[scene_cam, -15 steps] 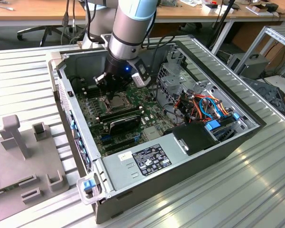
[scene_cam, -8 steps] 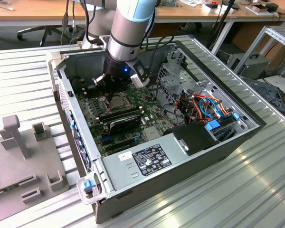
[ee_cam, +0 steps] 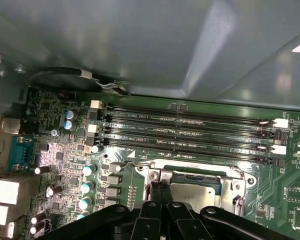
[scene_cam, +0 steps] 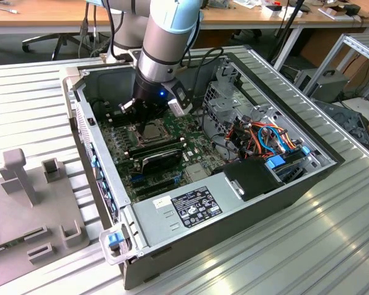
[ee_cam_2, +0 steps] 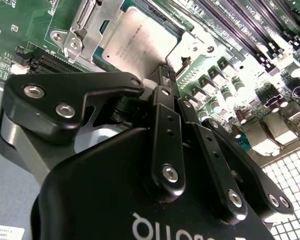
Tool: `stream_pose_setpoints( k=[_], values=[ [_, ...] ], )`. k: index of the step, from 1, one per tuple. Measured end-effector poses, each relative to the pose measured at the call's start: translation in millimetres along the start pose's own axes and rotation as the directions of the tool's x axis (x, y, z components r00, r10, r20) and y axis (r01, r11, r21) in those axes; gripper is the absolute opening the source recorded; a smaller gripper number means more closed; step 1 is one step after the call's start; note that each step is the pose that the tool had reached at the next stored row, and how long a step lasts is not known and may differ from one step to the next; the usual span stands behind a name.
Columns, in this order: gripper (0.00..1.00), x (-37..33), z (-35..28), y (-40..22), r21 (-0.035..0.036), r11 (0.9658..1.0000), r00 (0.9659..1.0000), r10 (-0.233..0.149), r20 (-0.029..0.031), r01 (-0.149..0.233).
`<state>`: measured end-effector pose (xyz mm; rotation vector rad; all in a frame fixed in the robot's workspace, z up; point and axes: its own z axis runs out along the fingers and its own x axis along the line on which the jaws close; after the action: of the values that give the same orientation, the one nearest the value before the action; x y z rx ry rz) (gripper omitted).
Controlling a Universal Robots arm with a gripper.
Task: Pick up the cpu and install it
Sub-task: 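Close the cpu cover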
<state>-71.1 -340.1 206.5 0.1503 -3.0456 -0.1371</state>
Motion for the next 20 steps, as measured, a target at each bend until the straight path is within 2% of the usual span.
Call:
stream_pose_setpoints(
  k=[5, 9, 12, 15, 18, 20],
  values=[
    [0.11, -0.1, 2.6, -0.2, 0.0001, 1.0, 1.0, -0.002, -0.0002, 0.002],
    [0.11, 0.4, -2.9, 0.3, -0.0062, 1.0, 1.0, -0.004, 0.0005, 0.004],
    [0.11, 0.5, -3.3, 0.4, -0.0109, 0.9999, 1.0, -0.005, 0.001, 0.005],
    [0.11, 0.6, -3.4, 0.3, -0.012, 0.9999, 1.0, -0.008, 0.0007, 0.008],
    [0.11, 2.5, -2.7, 0.4, -0.0108, 0.9994, 0.9994, -0.034, -0.0019, 0.034],
    [0.11, 4.4, -1.1, 0.6, -0.0131, 0.9986, 0.9987, -0.05, -0.0028, 0.05]
  ],
)
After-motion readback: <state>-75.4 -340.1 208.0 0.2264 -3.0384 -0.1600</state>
